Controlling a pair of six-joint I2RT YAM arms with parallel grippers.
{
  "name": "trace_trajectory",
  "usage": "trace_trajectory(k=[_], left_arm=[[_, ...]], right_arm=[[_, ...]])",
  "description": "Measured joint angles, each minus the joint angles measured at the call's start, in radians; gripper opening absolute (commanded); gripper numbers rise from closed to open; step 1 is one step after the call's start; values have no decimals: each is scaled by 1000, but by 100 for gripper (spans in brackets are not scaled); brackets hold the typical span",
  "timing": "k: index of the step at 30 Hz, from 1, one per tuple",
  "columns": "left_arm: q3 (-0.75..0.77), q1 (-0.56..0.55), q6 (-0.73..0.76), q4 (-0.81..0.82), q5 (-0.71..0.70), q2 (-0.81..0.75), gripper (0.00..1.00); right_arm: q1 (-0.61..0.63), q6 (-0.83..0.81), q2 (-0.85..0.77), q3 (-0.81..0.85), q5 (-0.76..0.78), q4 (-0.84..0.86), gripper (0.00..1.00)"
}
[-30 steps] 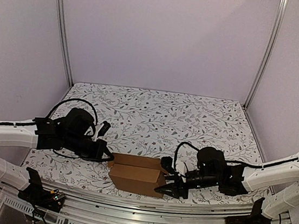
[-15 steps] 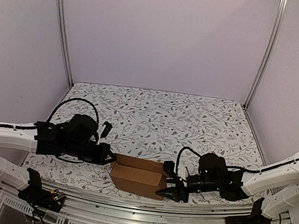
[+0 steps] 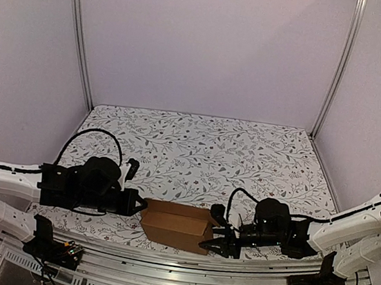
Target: Fold the paper box
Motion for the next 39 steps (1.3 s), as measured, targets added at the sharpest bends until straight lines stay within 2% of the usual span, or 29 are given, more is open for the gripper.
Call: trace_trajectory(k=[16,39], left_arm=[[-37,-49,-3,18,-98,-34,0],[-47,-70,18,-7,-141,-58,0]], right_arm=[[24,39,8,-4,42,34,22],[45,55,28,-4,79,66,22]])
